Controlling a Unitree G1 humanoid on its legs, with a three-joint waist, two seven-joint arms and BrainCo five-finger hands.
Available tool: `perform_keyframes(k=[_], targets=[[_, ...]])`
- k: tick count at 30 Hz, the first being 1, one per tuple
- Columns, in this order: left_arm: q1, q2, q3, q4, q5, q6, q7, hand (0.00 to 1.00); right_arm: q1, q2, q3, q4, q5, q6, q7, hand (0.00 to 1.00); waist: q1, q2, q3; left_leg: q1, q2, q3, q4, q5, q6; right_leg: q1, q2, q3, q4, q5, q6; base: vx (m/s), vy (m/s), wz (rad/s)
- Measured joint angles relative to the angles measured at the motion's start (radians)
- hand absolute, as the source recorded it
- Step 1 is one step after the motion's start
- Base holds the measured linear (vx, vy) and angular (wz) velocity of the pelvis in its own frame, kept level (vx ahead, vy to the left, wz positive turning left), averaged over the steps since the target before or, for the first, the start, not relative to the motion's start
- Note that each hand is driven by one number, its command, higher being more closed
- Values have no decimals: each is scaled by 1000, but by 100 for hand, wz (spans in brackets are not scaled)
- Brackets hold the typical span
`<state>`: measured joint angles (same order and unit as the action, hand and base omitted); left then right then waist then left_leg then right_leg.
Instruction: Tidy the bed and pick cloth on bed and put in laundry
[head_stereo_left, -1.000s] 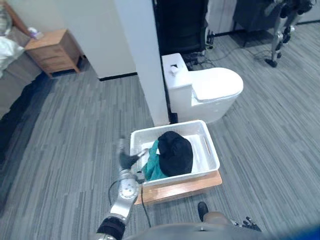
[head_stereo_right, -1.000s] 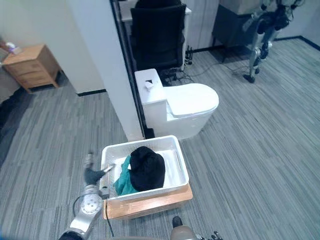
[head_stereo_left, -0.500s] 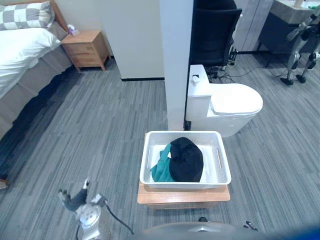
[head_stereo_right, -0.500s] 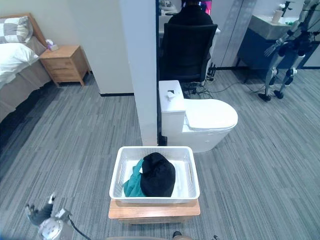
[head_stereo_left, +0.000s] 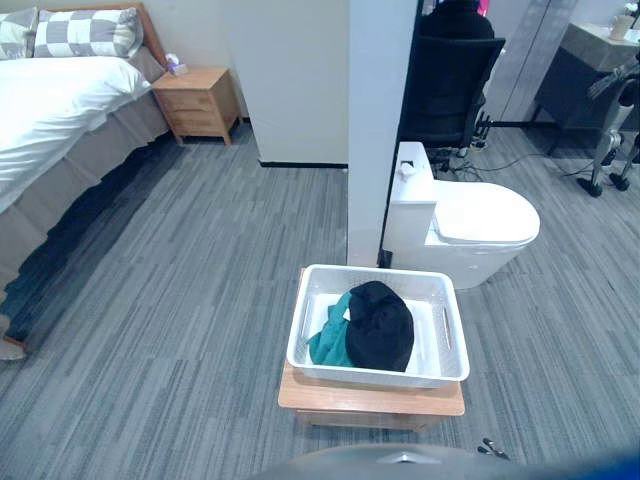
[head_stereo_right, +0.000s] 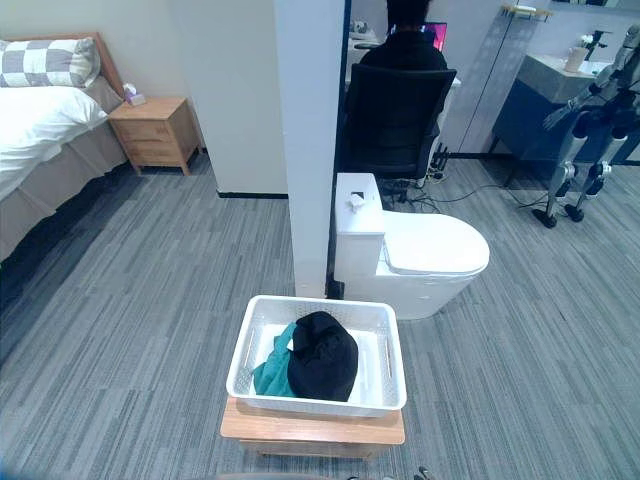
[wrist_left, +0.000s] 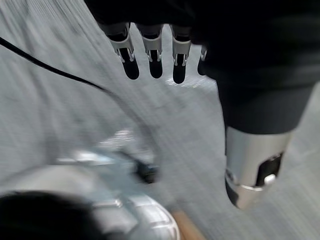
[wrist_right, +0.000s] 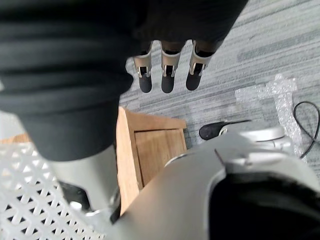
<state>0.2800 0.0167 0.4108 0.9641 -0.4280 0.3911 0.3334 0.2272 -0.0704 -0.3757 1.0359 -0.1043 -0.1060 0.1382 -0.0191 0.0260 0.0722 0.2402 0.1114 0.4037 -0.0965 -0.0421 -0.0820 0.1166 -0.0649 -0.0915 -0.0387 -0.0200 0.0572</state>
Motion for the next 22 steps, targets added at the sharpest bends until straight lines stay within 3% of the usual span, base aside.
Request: perform_keyframes(k=[2,6,13,22], targets=[[-5,25,-21,3,38,93,-146,0,-5,4,3,0,-6,0,1,0,5,2,1,5,0,1,0,-2,-1,6,1,1,-2,0,0,0,0,0],[-12,44,-72,7,147,144,-285,0,-15,-2,31,0,-30,8,-2,0,7,8,2,12,1,1,0,-4,-3,17,2,1,-11,0,0,0,0,0],[-13,67,-187,41,301,135,-434,0,-30,-10,49,2,-48,44,-6,0,11,10,5,22,12,17,0,-11,-12,30,15,17,-26,2,-3,7,-8,-6],[-13,71,-229,45,389,54,-528,0,-34,-11,49,1,-53,58,-5,0,13,8,7,29,14,26,1,-16,-17,30,19,25,-32,2,-4,25,4,-3]])
